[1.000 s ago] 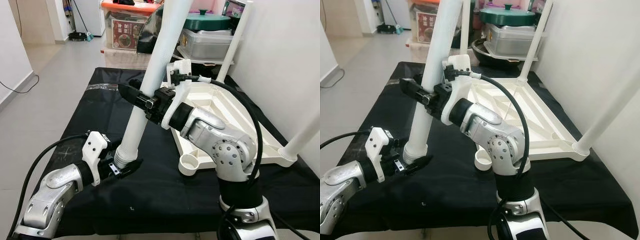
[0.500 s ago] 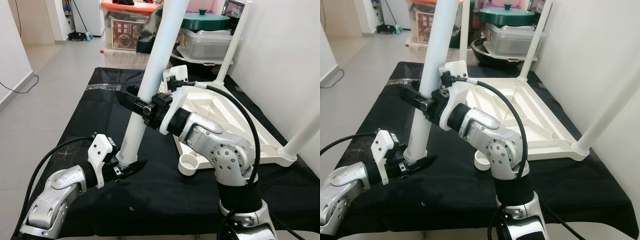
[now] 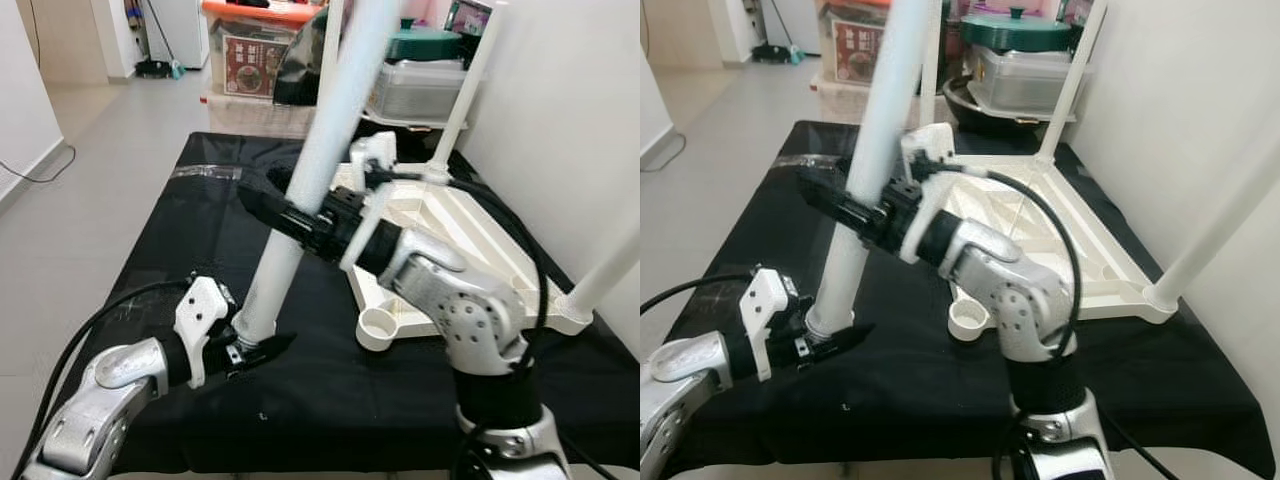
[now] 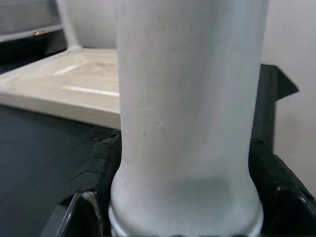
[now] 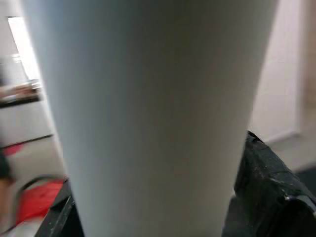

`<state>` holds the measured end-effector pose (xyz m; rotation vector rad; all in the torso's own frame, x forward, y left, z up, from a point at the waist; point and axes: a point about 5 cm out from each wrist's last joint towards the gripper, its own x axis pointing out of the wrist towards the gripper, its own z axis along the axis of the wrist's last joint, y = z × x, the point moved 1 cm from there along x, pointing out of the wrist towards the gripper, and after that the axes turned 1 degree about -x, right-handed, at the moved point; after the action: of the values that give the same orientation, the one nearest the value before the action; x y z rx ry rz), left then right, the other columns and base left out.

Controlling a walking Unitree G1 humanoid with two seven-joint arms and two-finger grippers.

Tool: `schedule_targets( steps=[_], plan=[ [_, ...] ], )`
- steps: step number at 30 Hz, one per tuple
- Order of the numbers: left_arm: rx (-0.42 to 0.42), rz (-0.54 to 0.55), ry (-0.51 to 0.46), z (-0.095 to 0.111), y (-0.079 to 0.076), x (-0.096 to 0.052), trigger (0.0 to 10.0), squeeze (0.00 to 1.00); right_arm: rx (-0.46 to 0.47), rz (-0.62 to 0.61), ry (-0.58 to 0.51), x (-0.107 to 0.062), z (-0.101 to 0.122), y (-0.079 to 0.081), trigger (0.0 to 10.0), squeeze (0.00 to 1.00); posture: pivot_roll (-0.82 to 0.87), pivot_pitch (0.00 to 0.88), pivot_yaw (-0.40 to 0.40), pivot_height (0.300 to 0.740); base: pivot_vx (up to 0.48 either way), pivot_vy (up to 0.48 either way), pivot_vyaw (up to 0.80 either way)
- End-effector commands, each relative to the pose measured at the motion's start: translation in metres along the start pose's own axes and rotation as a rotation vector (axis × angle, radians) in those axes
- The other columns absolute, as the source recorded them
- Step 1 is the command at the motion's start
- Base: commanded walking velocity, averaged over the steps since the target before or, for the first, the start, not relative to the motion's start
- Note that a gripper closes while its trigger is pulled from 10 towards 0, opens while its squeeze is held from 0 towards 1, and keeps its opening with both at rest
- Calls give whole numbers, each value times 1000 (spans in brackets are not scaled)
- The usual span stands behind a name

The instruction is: Building children table

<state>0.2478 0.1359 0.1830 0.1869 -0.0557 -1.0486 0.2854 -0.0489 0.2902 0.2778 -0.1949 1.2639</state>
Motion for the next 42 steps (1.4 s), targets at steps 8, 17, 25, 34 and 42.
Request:
schedule_targets(
  steps=[8,17,25,34,42],
  plan=[
    [-5,-164,-24,11,-23,9,10000,0,56,187,32,-2,-21,19,9451,0,111,0,-117,740,0,0,0],
    [-20,-184,7,6,-26,5,10000,0,92,215,-7,-5,-17,19,0,0,110,0,-116,740,0,0,0],
    [-25,-176,53,-5,-24,-1,10000,0,116,211,-14,-10,-18,19,0,0,98,0,-111,740,0,0,0],
    [-50,20,-13,1,3,-11,10000,1000,72,123,20,-18,-21,5,0,0,102,0,-119,740,0,0,0],
    [-82,177,-75,10,15,-29,10000,1000,-100,-168,63,-45,-6,-46,0,0,101,0,-119,740,0,0,0]
  ],
)
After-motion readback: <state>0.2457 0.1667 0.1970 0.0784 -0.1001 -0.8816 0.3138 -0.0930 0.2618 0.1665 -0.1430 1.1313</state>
